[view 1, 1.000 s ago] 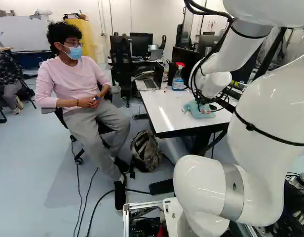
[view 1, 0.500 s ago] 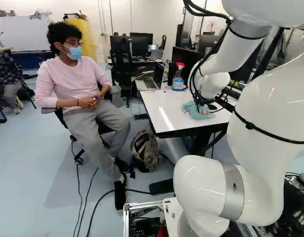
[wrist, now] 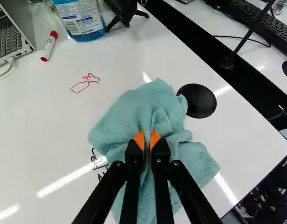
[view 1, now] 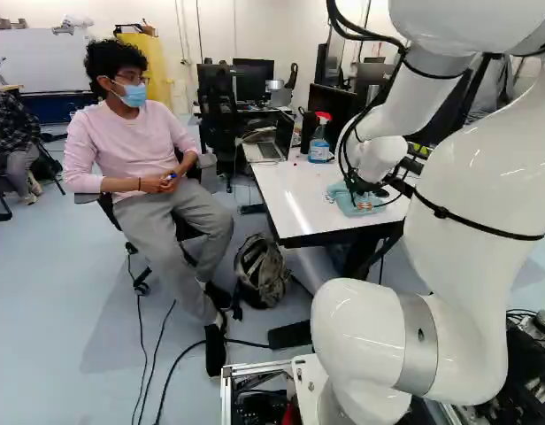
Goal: Clean the table with the green towel
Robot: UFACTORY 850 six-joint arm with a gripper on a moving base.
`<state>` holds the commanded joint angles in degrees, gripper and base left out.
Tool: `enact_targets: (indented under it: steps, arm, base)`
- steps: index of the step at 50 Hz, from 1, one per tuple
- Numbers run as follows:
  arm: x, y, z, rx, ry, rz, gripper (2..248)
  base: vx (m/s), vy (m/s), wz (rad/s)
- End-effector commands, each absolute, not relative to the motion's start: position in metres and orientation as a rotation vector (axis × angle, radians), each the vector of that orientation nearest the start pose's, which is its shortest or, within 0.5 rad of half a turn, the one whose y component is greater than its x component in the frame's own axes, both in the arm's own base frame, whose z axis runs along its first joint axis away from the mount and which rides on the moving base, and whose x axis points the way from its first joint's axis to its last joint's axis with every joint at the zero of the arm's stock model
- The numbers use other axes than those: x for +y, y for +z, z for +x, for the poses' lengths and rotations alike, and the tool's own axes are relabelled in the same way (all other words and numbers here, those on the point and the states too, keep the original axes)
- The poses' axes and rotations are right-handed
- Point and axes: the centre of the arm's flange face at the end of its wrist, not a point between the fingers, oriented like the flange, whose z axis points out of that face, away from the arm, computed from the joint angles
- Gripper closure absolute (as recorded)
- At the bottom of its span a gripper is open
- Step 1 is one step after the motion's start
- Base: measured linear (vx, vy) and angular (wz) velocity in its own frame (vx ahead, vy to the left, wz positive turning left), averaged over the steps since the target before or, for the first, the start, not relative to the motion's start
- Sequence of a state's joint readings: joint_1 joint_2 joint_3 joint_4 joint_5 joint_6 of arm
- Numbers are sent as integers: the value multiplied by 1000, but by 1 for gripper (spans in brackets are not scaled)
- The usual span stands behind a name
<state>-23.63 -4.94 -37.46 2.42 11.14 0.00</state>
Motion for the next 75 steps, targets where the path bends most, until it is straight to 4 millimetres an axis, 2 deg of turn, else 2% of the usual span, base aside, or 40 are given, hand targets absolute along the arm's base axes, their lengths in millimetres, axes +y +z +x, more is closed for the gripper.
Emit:
enact_targets:
  steps: [75]
  arm:
    - [-181,407,412,691,-1159,-2991,216]
  base:
    - [0,0,0]
